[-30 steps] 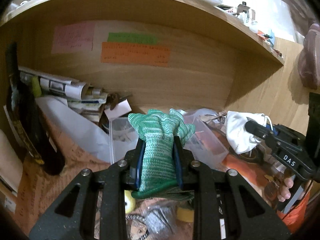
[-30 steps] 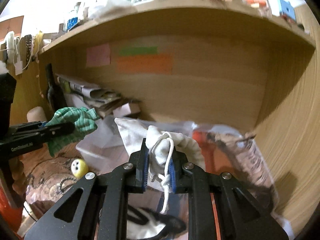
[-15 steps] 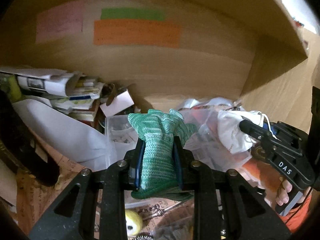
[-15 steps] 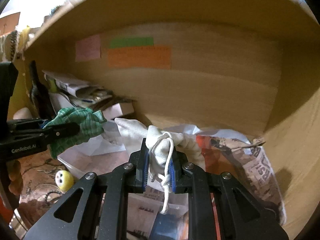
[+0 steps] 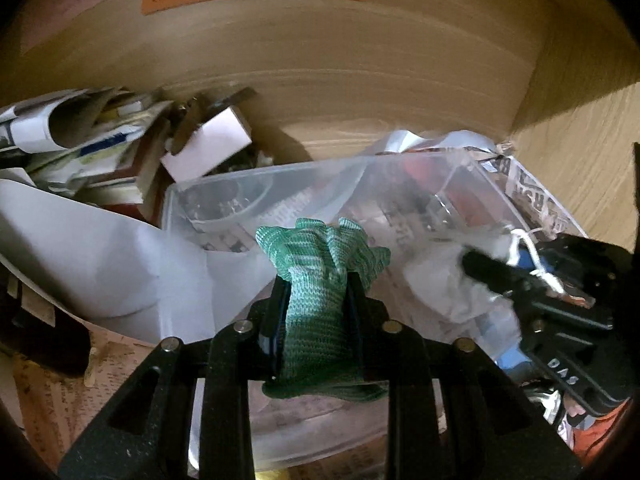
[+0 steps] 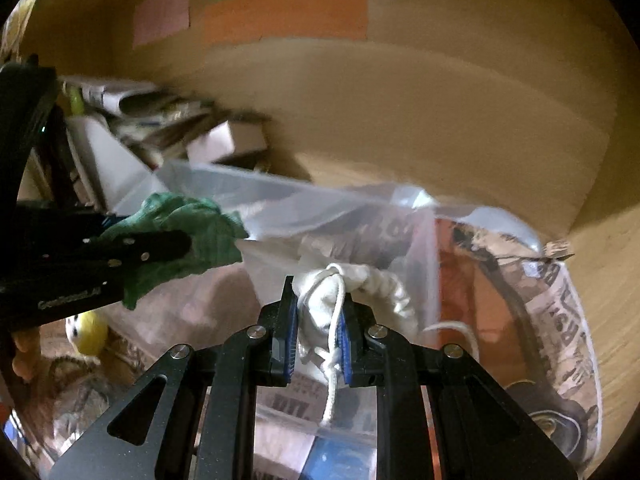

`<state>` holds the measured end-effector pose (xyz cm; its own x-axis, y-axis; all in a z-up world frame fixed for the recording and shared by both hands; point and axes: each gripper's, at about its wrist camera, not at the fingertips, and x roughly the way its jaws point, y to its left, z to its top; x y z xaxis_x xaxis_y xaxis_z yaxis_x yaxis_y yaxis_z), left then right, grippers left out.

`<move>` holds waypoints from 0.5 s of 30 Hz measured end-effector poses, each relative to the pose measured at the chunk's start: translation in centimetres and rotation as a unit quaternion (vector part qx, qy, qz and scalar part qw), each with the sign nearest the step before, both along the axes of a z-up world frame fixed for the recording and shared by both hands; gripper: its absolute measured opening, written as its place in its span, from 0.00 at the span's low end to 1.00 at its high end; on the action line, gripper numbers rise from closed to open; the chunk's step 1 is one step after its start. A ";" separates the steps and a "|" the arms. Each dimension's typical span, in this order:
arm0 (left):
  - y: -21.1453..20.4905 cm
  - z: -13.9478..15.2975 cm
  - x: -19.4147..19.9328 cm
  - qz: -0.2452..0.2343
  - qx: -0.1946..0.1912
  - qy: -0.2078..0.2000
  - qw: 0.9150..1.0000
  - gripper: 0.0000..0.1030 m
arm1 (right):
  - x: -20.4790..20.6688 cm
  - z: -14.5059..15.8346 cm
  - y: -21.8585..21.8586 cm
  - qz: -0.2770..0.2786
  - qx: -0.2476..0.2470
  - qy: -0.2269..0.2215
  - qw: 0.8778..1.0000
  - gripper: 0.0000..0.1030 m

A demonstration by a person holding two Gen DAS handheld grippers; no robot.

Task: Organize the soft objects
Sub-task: 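Lower the glove into the clear box with the left tool while the right tool drops the white bag in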

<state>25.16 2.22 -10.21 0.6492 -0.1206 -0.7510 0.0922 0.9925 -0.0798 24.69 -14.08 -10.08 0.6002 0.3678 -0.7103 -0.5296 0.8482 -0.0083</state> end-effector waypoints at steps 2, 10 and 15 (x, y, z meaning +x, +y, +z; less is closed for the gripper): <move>0.0 -0.1 0.0 -0.002 -0.002 0.004 1.000 0.30 | 0.1 -0.6 0.1 0.002 -0.004 0.013 1.000 0.15; 0.2 1.2 -1.4 0.000 -0.003 -0.010 1.000 0.57 | -0.9 -0.1 -0.3 0.004 -0.002 0.016 1.000 0.50; 0.7 3.9 -4.2 0.006 -0.004 -0.056 0.998 0.73 | -2.4 2.4 -0.9 -0.002 0.014 -0.026 1.000 0.68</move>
<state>20.96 2.92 -6.27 0.7298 -0.1187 -0.6733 0.0895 0.9929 -0.0780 22.28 -14.95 -7.71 0.6373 0.3848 -0.6677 -0.5251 0.8510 -0.0107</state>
